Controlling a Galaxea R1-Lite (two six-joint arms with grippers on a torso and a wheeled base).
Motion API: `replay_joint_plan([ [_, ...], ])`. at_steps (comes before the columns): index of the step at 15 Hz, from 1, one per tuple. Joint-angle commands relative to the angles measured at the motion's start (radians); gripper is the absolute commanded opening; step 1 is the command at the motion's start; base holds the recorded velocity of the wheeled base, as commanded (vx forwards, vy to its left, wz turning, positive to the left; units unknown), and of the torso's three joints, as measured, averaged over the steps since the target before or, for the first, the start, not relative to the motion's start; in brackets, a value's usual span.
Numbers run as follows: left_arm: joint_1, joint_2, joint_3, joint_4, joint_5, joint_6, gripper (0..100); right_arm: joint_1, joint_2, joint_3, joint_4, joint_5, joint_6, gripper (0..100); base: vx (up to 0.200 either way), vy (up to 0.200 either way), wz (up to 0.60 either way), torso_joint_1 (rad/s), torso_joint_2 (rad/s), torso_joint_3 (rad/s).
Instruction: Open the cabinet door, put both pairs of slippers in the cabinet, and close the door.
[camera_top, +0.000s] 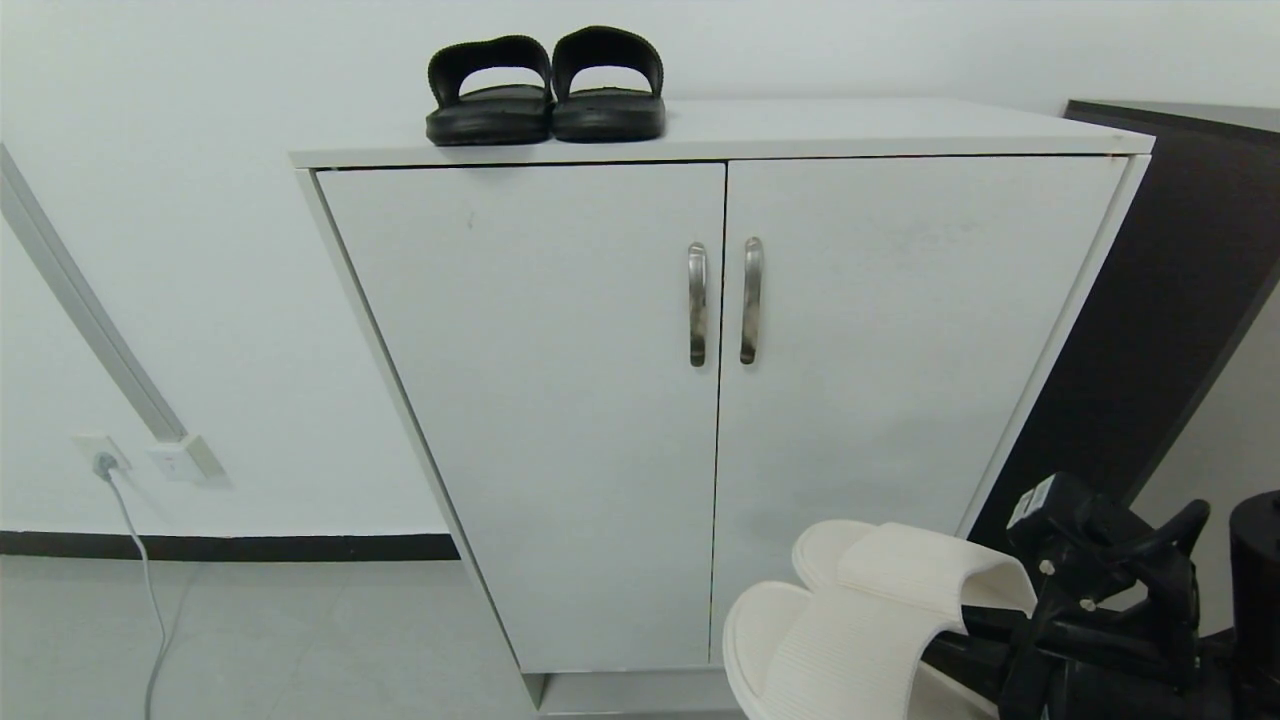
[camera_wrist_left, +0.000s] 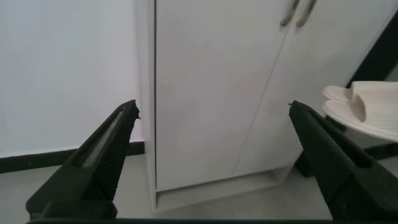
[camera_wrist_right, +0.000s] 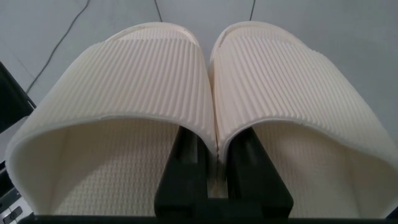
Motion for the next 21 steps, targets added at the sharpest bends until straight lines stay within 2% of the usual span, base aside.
replay_joint_plan([
  [1, -0.003, 0.169, -0.021, -0.037, -0.067, 0.000, 100, 0.000, -0.001, 0.002, -0.003, 0.002, -0.001, 0, 0.000, 0.000, 0.00, 0.000, 0.00, 0.000],
  [4, -0.010, 0.332, -0.035, -0.141, -0.142, 0.001, 100, 0.000, -0.001, 0.004, -0.006, 0.009, -0.001, 0, 0.000, 0.000, 0.00, 0.000, 0.00, 0.000],
  [5, -0.033, 0.415, -0.037, -0.213, -0.150, 0.001, 100, 0.000, -0.001, 0.002, -0.007, 0.012, -0.001, 0, 0.000, 0.000, 0.00, 0.000, 0.00, 0.000],
  [8, -0.118, 0.562, -0.060, -0.332, -0.148, -0.002, 100, 0.000, -0.001, 0.002, -0.007, 0.012, -0.001, 0, 0.000, 0.000, 0.00, 0.000, 0.00, 0.000],
  [12, -0.225, 0.787, -0.173, -0.470, -0.142, -0.003, 100, 0.000, 0.005, -0.003, -0.009, 0.012, -0.001, 0, 0.000, 0.000, 0.00, 0.000, 0.00, 0.000],
  [13, -0.262, 0.835, -0.207, -0.490, -0.128, 0.000, 100, 0.000, 0.008, -0.004, -0.009, 0.012, -0.001, 0, 0.000, 0.000, 0.00, 0.000, 0.00, 0.000],
  [15, -0.369, 0.928, -0.305, -0.506, -0.044, 0.000, 100, 0.001, 0.013, -0.006, -0.009, 0.012, -0.001, 0, 0.000, 0.000, 0.00, 0.000, 0.00, 0.000],
  [18, -0.489, 1.007, -0.410, -0.519, -0.039, -0.006, 100, 0.001, 0.010, -0.010, -0.009, 0.012, -0.001, 0, 0.000, 0.000, 0.00, 0.000, 0.00, 0.000],
  [19, -0.503, 1.017, -0.423, -0.516, -0.041, -0.006, 100, 0.001, 0.010, -0.010, -0.009, 0.012, -0.001, 0, 0.000, 0.000, 0.00, 0.000, 0.00, 0.000],
  [21, -0.559, 1.119, -0.543, -0.520, -0.041, -0.046, 100, 0.001, 0.013, -0.012, -0.009, 0.012, -0.002, 0, 0.000, 0.000, 0.00, 0.000, 0.00, 0.000],
])
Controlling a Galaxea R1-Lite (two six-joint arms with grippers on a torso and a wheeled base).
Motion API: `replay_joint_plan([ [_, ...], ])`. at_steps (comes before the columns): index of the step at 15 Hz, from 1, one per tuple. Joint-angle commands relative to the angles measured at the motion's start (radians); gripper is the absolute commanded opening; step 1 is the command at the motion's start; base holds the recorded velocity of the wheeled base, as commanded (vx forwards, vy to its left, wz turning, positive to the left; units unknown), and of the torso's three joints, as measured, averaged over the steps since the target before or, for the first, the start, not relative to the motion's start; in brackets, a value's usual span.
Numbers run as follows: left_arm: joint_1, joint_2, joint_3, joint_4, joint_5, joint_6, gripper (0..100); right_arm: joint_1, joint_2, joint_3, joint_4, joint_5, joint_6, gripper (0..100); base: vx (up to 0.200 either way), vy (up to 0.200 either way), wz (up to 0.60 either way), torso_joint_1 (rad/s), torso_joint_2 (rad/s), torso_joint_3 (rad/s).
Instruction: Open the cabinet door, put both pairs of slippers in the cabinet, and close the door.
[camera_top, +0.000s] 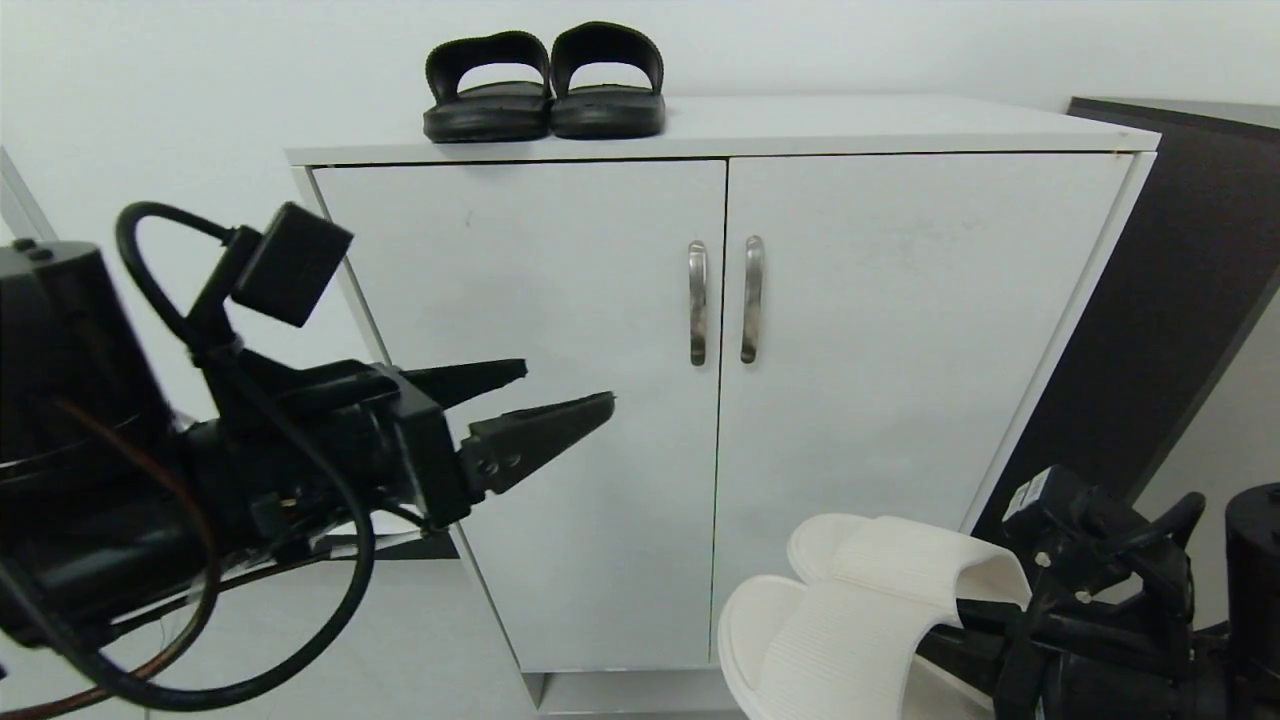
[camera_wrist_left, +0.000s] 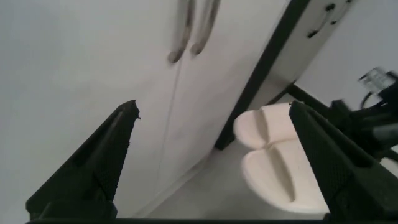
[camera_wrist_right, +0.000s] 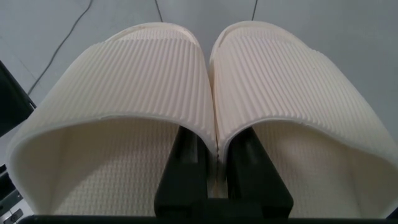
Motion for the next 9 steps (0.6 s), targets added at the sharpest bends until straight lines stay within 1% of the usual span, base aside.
replay_joint_plan([
  [1, -0.057, 0.125, -0.113, 0.000, -0.003, -0.031, 100, 0.001, 0.004, 0.000, 0.001, 0.001, -0.001, 0, 0.000, 0.000, 0.00, 0.000, 0.00, 0.000],
  [2, -0.065, 0.153, -0.142, 0.003, -0.039, -0.033, 100, 0.000, 0.004, 0.000, -0.001, 0.001, -0.001, 0, 0.000, 0.000, 0.00, 0.000, 0.00, 0.000],
  [3, -0.067, 0.176, -0.170, 0.009, -0.091, -0.033, 100, 0.000, 0.004, 0.000, -0.001, 0.001, -0.001, 0, 0.000, 0.000, 0.00, 0.000, 0.00, 0.000],
  [4, -0.077, 0.196, -0.201, 0.024, -0.121, -0.033, 100, 0.000, 0.004, 0.002, 0.001, -0.001, -0.001, 0, 0.000, 0.000, 0.00, 0.000, 0.00, 0.000],
  [5, -0.082, 0.209, -0.225, 0.034, -0.137, -0.034, 100, 0.000, 0.005, 0.000, 0.001, -0.001, -0.001, 0, 0.000, 0.000, 0.00, 0.000, 0.00, 0.000],
  [6, -0.082, 0.251, -0.293, 0.050, -0.189, -0.077, 100, 0.001, 0.004, -0.001, 0.001, -0.004, -0.001, 0, 0.000, 0.000, 0.00, 0.000, 0.00, 0.000],
  [7, -0.085, 0.274, -0.331, 0.050, -0.229, -0.123, 100, 0.000, 0.004, 0.000, 0.001, -0.007, -0.001, 0, 0.000, 0.000, 0.00, 0.000, 0.00, 0.000],
  [8, -0.086, 0.302, -0.366, 0.052, -0.252, -0.146, 100, 0.000, 0.004, 0.000, 0.001, -0.007, -0.001, 0, 0.000, 0.000, 0.00, 0.000, 0.00, 0.000],
  [9, -0.085, 0.323, -0.391, 0.052, -0.250, -0.156, 100, 0.000, 0.004, 0.000, 0.001, -0.009, -0.001, 0, 0.000, 0.000, 0.00, 0.000, 0.00, 0.000],
])
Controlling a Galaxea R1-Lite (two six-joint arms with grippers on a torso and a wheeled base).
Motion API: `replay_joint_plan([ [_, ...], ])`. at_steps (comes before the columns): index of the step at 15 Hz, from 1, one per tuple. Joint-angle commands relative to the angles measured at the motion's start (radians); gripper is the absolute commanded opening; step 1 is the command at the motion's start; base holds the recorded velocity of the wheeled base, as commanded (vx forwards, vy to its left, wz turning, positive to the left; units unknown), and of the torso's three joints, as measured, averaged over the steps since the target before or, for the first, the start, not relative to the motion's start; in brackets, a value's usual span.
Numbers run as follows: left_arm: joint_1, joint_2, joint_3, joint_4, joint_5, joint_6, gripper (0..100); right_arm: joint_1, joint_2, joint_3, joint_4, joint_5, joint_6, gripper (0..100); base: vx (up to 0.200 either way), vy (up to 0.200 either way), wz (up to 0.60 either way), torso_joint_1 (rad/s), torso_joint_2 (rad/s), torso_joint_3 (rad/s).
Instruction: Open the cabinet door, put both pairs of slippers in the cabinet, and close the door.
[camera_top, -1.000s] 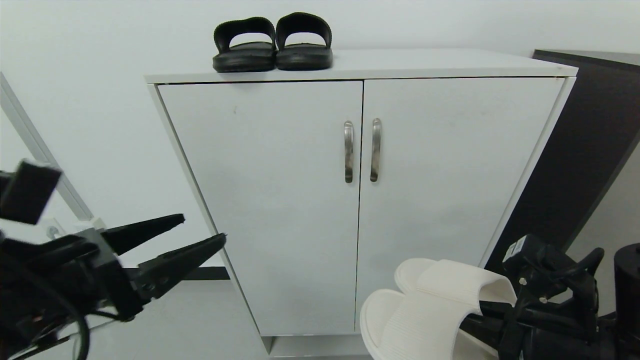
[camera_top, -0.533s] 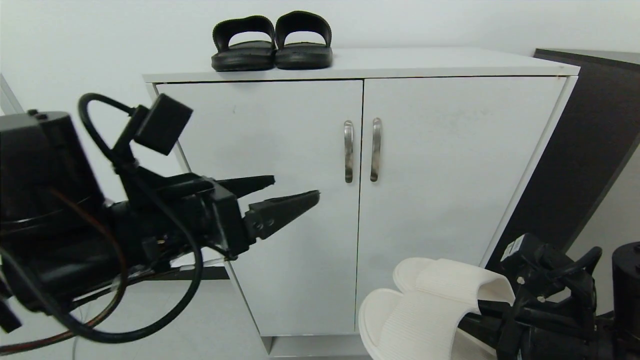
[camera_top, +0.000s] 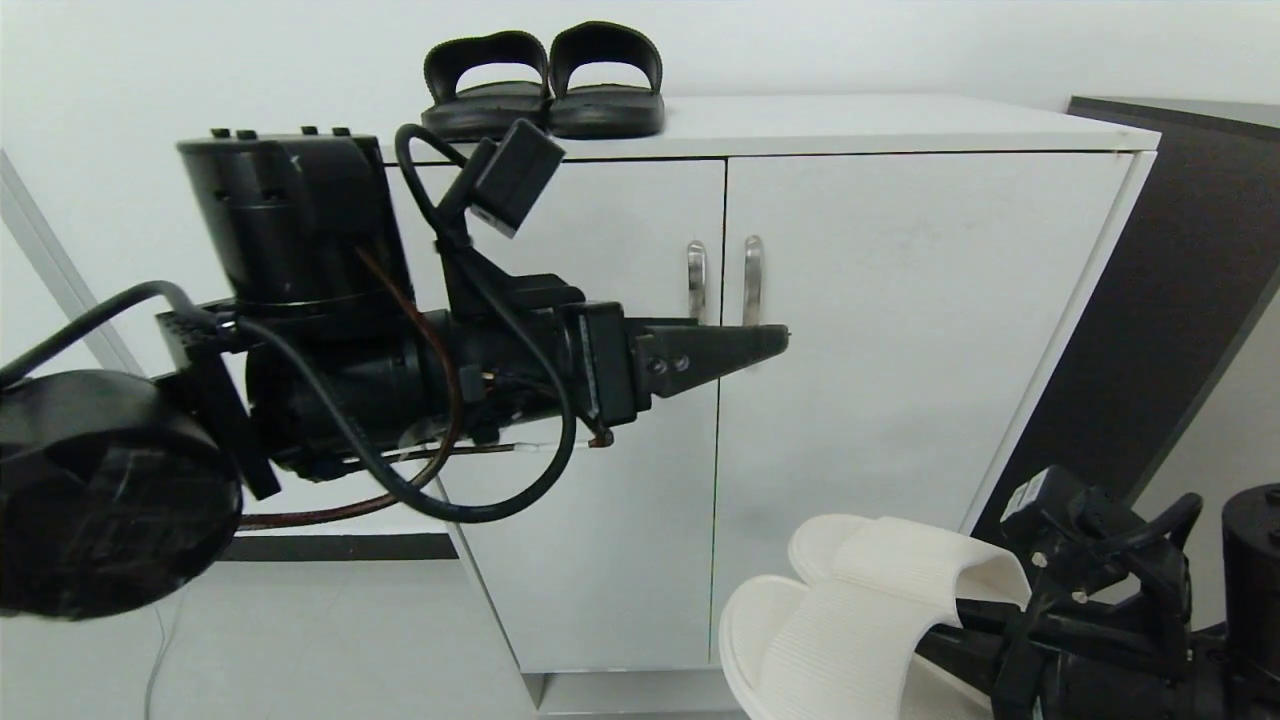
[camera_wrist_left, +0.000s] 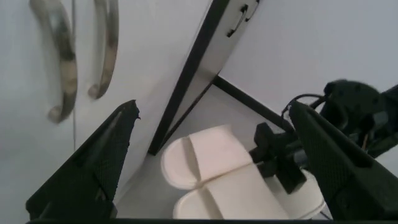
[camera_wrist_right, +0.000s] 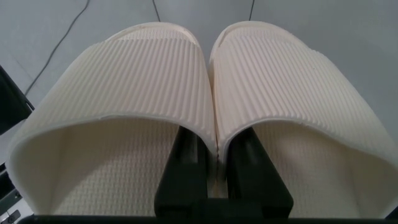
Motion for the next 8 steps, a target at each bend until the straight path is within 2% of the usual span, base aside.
replay_joint_plan([
  [1, -0.001, 0.083, -0.071, 0.005, -0.002, -0.012, 100, 0.000, 0.002, 0.000, -0.001, -0.001, 0.000, 0, 0.000, 0.000, 0.00, 0.000, 0.00, 0.000],
  [3, -0.010, 0.098, -0.084, 0.007, 0.010, -0.012, 100, 0.000, 0.008, -0.001, -0.001, -0.001, 0.000, 0, 0.000, 0.000, 0.00, 0.000, 0.00, 0.000],
  [4, -0.039, 0.106, -0.127, 0.031, 0.053, -0.012, 100, 0.002, 0.014, -0.003, -0.001, -0.001, -0.002, 0, 0.000, 0.000, 0.00, 0.000, 0.00, 0.000],
  [6, -0.056, 0.101, -0.175, 0.100, 0.070, -0.010, 100, 0.002, 0.017, -0.001, -0.001, 0.000, -0.006, 0, 0.000, 0.000, 0.00, 0.000, 0.00, 0.000],
  [8, -0.070, 0.105, -0.199, 0.126, 0.154, -0.010, 100, 0.002, 0.019, -0.003, -0.002, -0.001, -0.008, 0, 0.000, 0.000, 0.00, 0.000, 0.00, 0.000],
])
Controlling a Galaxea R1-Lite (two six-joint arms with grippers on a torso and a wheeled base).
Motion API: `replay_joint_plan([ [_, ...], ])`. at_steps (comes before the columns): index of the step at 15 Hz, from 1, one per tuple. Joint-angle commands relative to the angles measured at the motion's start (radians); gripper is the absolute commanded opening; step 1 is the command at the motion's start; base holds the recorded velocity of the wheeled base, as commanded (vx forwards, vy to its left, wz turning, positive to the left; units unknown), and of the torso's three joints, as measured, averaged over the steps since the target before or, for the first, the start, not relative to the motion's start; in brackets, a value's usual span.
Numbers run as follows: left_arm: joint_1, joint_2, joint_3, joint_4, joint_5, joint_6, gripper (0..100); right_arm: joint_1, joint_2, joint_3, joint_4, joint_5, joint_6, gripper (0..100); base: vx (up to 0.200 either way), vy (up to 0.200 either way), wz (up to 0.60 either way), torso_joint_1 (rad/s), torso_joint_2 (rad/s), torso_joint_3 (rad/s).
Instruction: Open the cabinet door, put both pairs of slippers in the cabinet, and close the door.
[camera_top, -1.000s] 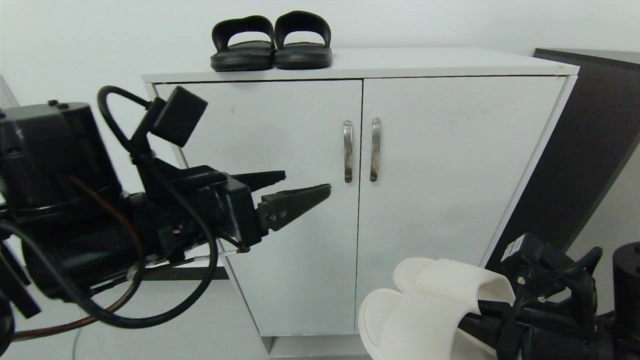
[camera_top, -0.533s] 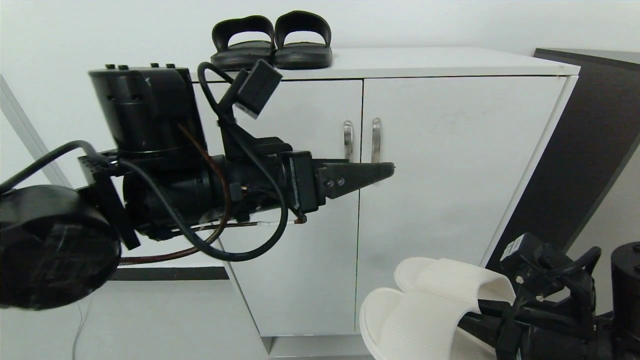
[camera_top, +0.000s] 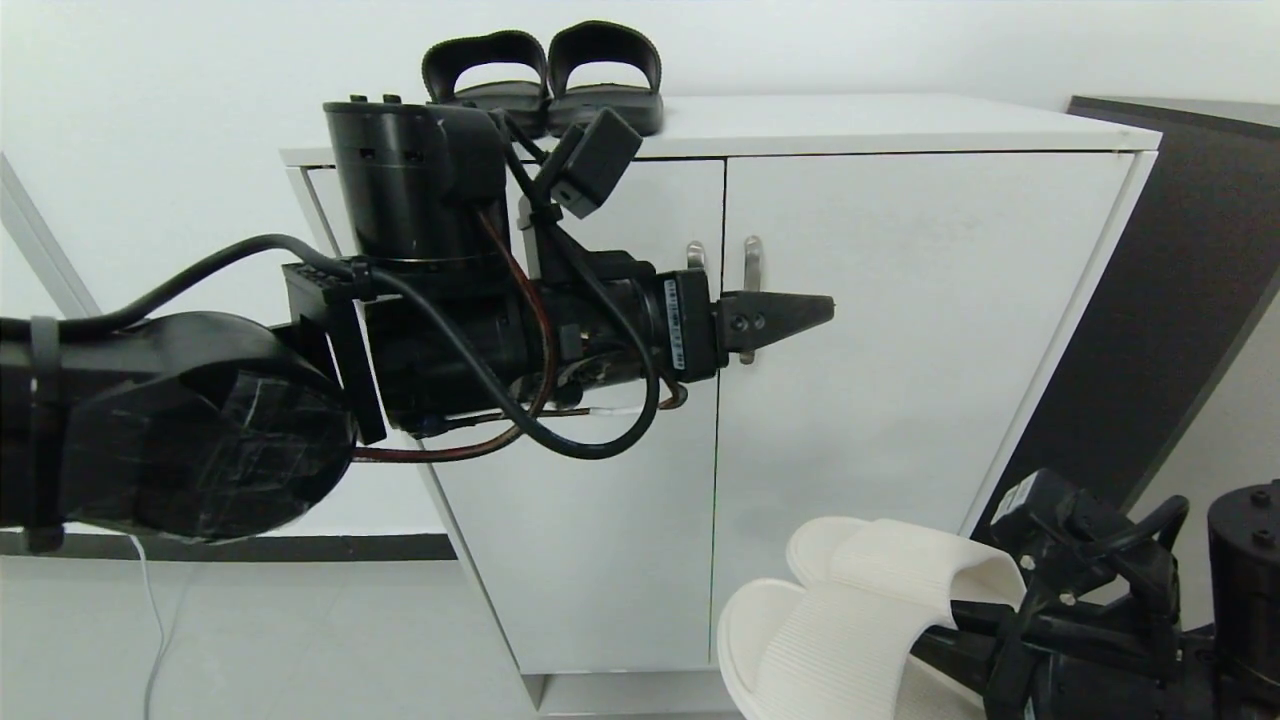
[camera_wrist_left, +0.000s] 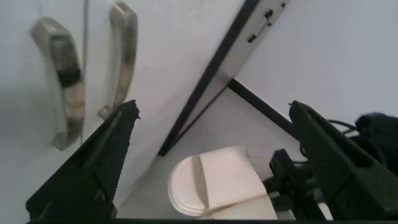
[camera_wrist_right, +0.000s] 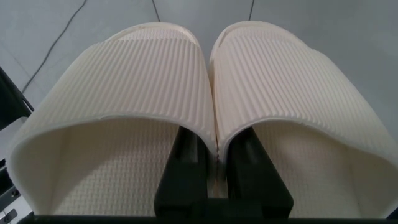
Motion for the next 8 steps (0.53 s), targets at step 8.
replay_joint_plan([
  [8, -0.042, 0.105, -0.129, 0.012, 0.178, 0.005, 100, 0.000, 0.004, -0.001, -0.001, 0.000, 0.000, 0, 0.000, 0.000, 0.00, 0.000, 0.00, 0.000],
])
